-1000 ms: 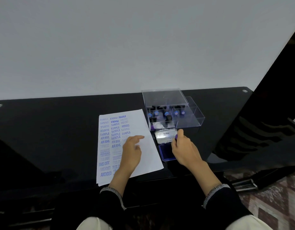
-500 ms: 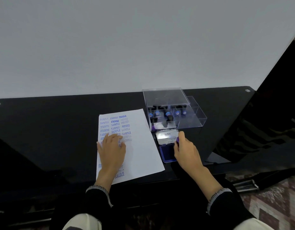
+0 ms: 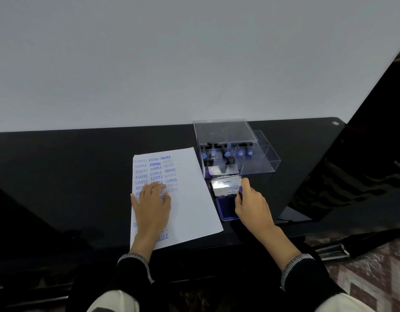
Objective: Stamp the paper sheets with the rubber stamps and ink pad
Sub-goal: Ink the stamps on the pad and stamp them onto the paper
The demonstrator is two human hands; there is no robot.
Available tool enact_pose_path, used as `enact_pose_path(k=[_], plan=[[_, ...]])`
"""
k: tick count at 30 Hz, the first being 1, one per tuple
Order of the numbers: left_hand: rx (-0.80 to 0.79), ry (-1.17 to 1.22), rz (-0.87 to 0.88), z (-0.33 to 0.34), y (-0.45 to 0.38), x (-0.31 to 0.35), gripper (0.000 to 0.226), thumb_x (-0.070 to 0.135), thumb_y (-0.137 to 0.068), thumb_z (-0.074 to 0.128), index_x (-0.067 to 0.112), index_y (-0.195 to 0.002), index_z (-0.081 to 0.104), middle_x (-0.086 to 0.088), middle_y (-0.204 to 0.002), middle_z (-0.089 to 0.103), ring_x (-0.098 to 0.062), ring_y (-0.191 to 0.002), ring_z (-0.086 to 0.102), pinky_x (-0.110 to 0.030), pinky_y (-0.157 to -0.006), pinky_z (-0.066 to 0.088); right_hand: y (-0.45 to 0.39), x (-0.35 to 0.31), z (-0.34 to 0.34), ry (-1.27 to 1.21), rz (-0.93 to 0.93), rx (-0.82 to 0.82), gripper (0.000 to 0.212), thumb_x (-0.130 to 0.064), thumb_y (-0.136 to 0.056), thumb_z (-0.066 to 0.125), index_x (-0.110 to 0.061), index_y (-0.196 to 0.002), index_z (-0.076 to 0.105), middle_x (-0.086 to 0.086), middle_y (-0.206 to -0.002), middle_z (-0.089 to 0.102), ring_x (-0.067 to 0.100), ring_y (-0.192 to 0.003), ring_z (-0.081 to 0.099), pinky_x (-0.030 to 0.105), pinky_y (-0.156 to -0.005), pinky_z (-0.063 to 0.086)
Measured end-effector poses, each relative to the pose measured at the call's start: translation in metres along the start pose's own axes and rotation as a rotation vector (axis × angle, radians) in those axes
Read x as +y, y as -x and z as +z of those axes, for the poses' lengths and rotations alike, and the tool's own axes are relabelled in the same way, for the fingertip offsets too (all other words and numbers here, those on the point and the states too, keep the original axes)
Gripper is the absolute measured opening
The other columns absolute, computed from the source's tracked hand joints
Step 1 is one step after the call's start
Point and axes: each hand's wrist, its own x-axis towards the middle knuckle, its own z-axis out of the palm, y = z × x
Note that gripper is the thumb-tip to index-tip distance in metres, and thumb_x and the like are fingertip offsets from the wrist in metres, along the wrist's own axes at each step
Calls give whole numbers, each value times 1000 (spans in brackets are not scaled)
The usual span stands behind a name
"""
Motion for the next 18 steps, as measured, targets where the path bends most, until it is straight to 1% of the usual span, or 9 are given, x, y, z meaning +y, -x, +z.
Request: enact_pose_path(k=[2, 3, 5, 6, 7, 9, 10, 16, 18], plan=[[2, -4, 1, 0, 0, 0, 31, 27, -98, 47, 22, -127, 57, 4, -141, 49, -17, -138, 36, -53, -118, 3, -1, 0, -2, -41, 1, 1, 15, -11, -94, 50, -13, -101, 36, -2, -71, 48, 7, -53, 42, 19, -46, 25], [4, -8, 4, 1, 0, 0, 30, 27, -98, 47, 22, -126, 57, 4, -141, 49, -17, -138, 36, -53, -118, 4, -1, 1, -2, -61, 2, 2, 18, -10, -94, 50, -16, -97, 33, -2, -70, 48, 7, -53, 42, 19, -45, 25], [10, -17, 10, 1, 0, -1, 30, 27, -98, 47, 22, -126, 57, 4, -140, 50, -17, -137, 38, -53, -118, 5, -1, 2, -1, -110, -2, 11, 22, -9, -93, 50, -18, -93, 30, -1, -70, 50, 10, -54, 45, 20, -44, 28], [11, -19, 10, 2, 0, -1, 30, 27, -98, 47, 22, -126, 57, 4, -140, 50, -17, -136, 38, -53, -118, 6, 0, 3, 0, -136, -1, 17, 22, -9, -93, 51, -18, -91, 31, 0, -71, 52, 11, -55, 48, 22, -44, 31], [12, -20, 9, 2, 0, -1, 30, 27, -98, 47, 23, -126, 57, 4, -140, 50, -17, -136, 38, -53, -118, 6, 1, 4, 0, -162, 3, 24, 22, -8, -93, 51, -18, -90, 32, 1, -73, 55, 12, -56, 51, 26, -44, 37], [15, -24, 9, 2, 0, -1, 30, 27, -98, 48, 23, -126, 57, 4, -141, 50, -17, -137, 38, -54, -118, 6, 3, 5, 1, -201, 19, 32, 21, -8, -93, 52, -17, -88, 33, 4, -76, 58, 16, -60, 57, 36, -48, 49], [17, -24, 9, 2, 0, -1, 30, 26, -98, 48, 22, -126, 57, 3, -140, 50, -18, -137, 38, -54, -118, 6, 4, 5, 1, -212, 25, 33, 22, -8, -93, 52, -17, -88, 33, 5, -77, 59, 17, -61, 58, 38, -50, 50], [21, -25, 12, 3, 0, -2, 29, 26, -98, 48, 22, -125, 58, 3, -140, 51, -19, -136, 39, -54, -118, 7, 2, 6, 0, -239, 31, 27, 20, -8, -93, 52, -17, -90, 34, 6, -77, 58, 19, -61, 58, 41, -51, 52], [25, -20, 15, 4, 0, -2, 29, 26, -98, 48, 21, -125, 58, 3, -139, 51, -19, -135, 40, -54, -118, 8, 2, 6, 0, -242, 34, 18, 19, -9, -93, 52, -17, -91, 34, 5, -80, 59, 19, -63, 60, 41, -52, 53]])
